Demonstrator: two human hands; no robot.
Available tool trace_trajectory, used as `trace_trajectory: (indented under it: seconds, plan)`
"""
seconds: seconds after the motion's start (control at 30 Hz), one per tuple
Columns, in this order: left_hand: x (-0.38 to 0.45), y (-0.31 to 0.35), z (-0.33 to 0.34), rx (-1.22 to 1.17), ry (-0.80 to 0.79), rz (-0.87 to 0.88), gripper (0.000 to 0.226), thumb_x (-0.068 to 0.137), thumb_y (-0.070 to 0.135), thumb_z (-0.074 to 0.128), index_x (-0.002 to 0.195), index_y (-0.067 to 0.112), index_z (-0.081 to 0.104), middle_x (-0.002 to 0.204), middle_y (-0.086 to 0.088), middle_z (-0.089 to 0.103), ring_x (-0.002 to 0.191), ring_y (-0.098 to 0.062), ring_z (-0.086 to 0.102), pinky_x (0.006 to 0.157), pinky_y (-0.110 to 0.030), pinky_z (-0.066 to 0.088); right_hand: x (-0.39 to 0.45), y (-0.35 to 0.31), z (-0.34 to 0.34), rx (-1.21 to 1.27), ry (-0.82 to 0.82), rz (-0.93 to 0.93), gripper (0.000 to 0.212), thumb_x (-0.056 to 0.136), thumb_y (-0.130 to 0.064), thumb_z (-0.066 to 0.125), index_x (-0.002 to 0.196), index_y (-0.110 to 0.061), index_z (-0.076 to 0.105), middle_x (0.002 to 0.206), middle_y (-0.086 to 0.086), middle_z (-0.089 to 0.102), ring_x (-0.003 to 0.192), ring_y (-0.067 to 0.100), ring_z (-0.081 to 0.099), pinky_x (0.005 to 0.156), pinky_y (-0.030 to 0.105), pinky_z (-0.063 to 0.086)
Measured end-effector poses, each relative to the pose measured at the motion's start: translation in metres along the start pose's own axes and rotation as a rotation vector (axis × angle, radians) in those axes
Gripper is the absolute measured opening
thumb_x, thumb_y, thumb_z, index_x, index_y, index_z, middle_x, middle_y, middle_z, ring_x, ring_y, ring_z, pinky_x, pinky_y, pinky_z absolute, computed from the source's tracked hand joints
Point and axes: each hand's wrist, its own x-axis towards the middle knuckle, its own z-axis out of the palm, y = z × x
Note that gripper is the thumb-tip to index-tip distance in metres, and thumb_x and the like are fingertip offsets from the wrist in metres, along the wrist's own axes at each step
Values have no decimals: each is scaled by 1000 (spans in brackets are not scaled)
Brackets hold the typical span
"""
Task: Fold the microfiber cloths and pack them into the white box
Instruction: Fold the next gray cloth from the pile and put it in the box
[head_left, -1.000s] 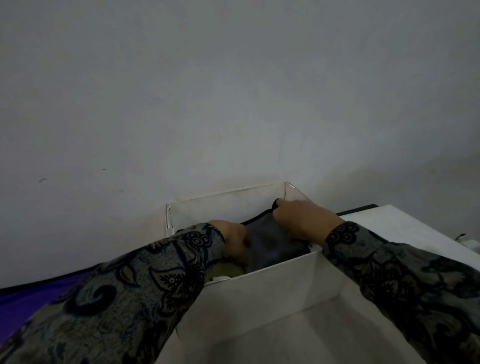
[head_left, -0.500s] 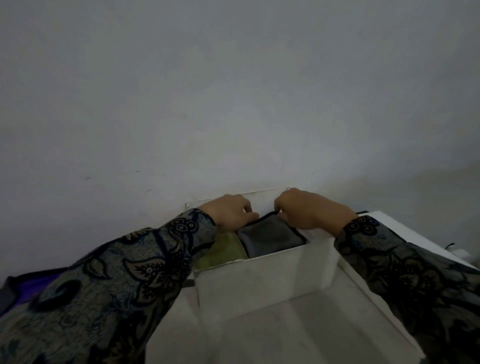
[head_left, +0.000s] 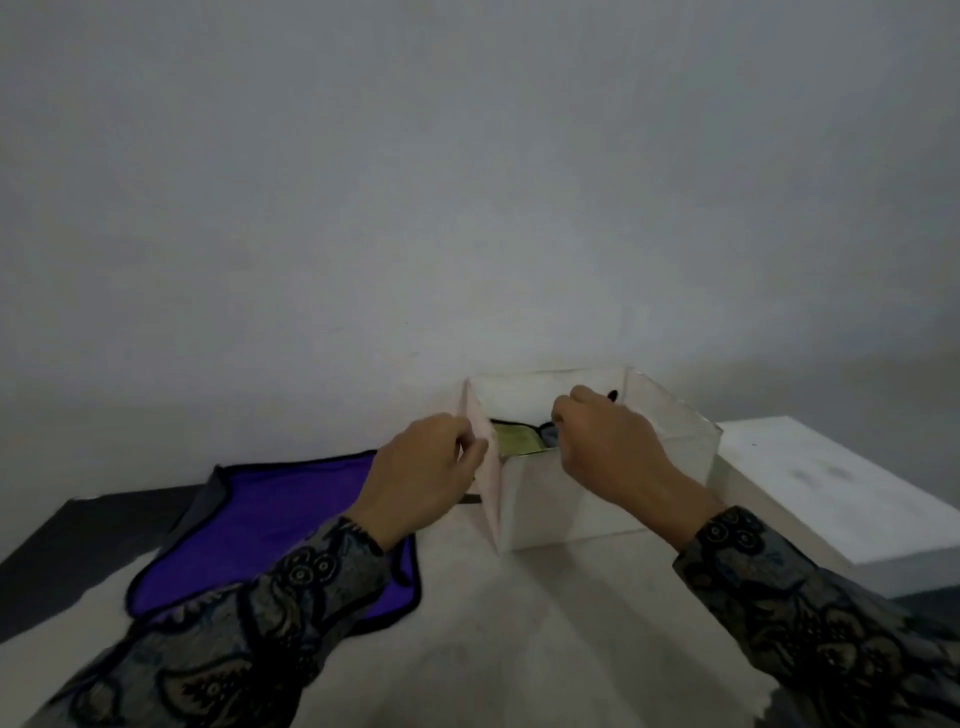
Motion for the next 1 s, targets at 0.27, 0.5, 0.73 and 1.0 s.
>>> trace_trajectory:
  seconds: [0.27, 0.5, 0.73, 1.0]
  plan:
    - [-133, -68, 1, 65, 105, -122, 24, 94, 40, 55, 75, 27, 46, 76, 8, 45, 68, -9, 46, 58, -32, 41, -61, -96, 46, 226, -189, -107, 18, 97, -15, 44, 106, -13, 60, 107, 3, 56, 92, 27, 61, 74, 40, 51]
    - [-206, -137, -15, 27, 260, -313, 9, 88, 22, 67, 86, 24, 59, 91, 6, 49, 80, -13, 54, 70, -35, 50, -94, -156, 96, 457, -319, -39, 21, 100, -26, 47, 118, -17, 54, 113, -1, 47, 90, 21, 58, 69, 32, 44]
    - [-230, -197, -42, 81, 344, -548, 19, 91, 18, 62, 110, 18, 64, 112, -4, 55, 106, -25, 55, 89, -42, 46, -95, -178, 114, 466, -181, 249, 24, 97, -45, 47, 114, -30, 54, 116, -5, 53, 86, 22, 62, 68, 33, 49]
    - [-231, -208, -44, 119, 201, -709, 30, 97, 35, 50, 125, 30, 59, 127, -1, 60, 121, -24, 52, 102, -47, 34, -77, -186, 130, 400, -180, 234, 25, 92, -51, 56, 98, -27, 60, 104, -5, 55, 83, 23, 63, 68, 33, 48]
